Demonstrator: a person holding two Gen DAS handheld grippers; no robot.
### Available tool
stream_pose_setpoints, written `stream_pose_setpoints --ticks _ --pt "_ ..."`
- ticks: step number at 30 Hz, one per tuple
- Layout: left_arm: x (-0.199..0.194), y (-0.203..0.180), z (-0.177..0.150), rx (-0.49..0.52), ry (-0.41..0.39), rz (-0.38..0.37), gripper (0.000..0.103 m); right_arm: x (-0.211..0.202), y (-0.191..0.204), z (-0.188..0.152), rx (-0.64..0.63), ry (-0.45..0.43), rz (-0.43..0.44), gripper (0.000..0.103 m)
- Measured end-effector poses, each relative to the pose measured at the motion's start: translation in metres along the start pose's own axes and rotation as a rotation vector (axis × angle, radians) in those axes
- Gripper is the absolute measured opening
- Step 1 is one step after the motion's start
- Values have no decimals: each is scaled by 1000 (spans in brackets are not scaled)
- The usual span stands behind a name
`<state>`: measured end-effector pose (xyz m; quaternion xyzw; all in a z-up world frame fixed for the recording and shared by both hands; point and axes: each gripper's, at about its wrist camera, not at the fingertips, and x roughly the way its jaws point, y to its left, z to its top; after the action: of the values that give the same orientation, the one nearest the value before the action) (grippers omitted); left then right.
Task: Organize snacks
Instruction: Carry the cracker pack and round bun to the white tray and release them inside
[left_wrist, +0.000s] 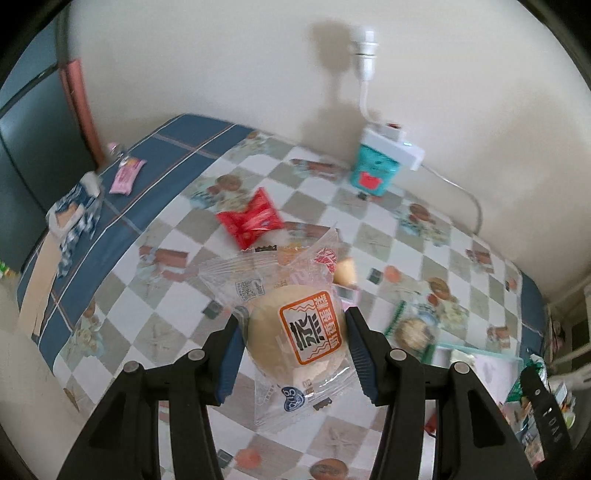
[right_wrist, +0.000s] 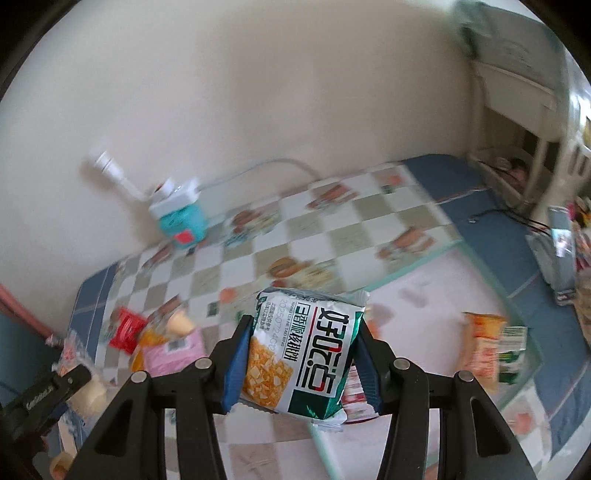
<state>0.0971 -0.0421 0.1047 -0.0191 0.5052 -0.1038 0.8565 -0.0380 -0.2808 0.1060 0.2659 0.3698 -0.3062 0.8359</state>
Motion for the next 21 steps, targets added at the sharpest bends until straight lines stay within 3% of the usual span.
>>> stream_pose_setpoints --ticks 10,16,21 --pt "-25 -81 -27 199 -33 -50 55 -31 -81 17 126 -66 -100 54" --pt "-28 -128 -58 320 20 -145 55 -42 -109 17 151 -73 -142 54" --pt "-26 -159 -90 421 55 -153 55 -44 -121 13 159 -58 -159 54"
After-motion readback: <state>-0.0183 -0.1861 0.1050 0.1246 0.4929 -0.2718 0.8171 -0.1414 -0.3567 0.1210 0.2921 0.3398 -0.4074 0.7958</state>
